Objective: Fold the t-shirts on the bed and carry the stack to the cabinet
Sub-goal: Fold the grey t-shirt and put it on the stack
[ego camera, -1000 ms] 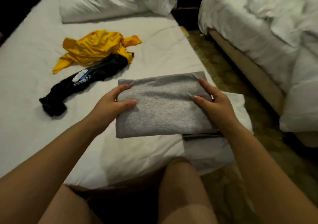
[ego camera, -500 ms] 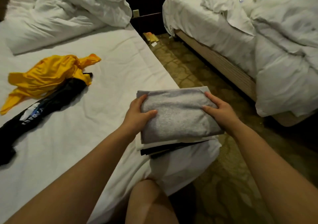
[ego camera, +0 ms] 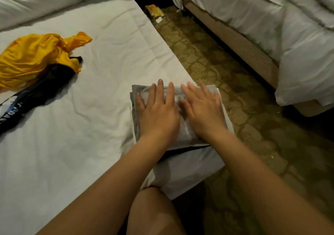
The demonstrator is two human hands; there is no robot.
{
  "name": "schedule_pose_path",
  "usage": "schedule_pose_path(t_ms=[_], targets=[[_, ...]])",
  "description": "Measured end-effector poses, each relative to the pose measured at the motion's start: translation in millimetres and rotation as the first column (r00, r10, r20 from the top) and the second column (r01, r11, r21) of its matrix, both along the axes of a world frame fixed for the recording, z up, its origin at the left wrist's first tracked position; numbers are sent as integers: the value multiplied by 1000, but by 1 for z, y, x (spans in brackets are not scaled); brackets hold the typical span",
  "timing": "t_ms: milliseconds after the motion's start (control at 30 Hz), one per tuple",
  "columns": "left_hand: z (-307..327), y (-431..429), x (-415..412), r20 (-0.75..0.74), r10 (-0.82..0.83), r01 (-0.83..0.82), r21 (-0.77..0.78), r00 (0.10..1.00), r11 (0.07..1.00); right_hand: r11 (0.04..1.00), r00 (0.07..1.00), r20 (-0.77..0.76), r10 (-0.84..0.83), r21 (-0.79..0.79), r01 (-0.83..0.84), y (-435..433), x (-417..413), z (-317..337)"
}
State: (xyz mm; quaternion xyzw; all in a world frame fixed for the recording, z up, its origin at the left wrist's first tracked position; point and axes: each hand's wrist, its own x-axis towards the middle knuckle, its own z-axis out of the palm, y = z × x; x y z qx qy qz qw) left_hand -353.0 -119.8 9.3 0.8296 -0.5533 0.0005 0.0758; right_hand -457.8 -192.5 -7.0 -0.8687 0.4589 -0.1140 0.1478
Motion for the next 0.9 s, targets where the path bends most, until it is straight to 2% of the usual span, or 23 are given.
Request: schedule_pose_path(t_ms=[100,267,400,533,600,733,800,900], targets=[[-30,5,21,-41,53,-53,22,998,998,995,995,-97,23,96,-13,0,20,-29],[-65,11,30,-105,114,-109,45,988,993,999,986,-163,32,26,-28,-1,29,-65],[-75,5,32,-94,136,-127,95,986,987,999,974,-220,45,32,-39,-7,33,-70],[-58,7,34,-127,118,-103,117,985,988,998,968,-249,36,54,-24,-4,35,-53],[-44,14,34,-140,84,-73,86,987,994,998,977,-214,5,55,7,4,33,-36],[-14,54,34,-126,59,-76,-135,990,988,1000,999,-19,-30,-2,30,38,40,6],[5,80,38,-128,90,-107,-128,988,986,999,1000,23,2,-52,0,61,51,27],[26,119,52,-122,168,-177,-70,978,982,992,998,-25,50,-115,-53,97,69,55]])
